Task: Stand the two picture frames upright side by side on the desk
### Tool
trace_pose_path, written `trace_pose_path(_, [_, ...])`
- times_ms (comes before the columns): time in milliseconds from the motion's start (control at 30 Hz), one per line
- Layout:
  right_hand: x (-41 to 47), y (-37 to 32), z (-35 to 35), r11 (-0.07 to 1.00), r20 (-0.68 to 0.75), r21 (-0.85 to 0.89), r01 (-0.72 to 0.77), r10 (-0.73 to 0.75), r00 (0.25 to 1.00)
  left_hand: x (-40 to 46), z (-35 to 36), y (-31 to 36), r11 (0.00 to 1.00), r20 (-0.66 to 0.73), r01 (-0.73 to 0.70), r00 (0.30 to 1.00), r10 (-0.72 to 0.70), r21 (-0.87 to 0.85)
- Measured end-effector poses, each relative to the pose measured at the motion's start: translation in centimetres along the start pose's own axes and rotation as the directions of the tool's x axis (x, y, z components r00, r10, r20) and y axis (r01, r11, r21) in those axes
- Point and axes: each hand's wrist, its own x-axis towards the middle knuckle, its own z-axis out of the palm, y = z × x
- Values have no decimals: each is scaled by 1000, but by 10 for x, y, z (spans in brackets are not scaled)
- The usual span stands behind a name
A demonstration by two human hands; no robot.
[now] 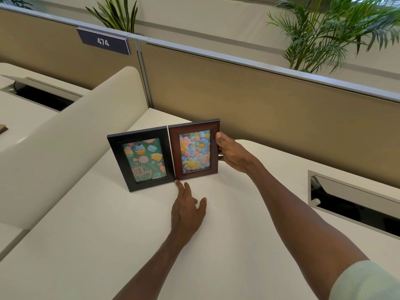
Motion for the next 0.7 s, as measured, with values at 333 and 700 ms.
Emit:
trace_pose_path(333, [0,-6,-2,1000,53,-20,-15,16,998,0,2,-4,999,-11,-38,999,38,12])
trace_pose_path(700, [-5,-9,0,994,27,-54,-92,93,995,-2,1,-2,998,0,-40,999,40,-38])
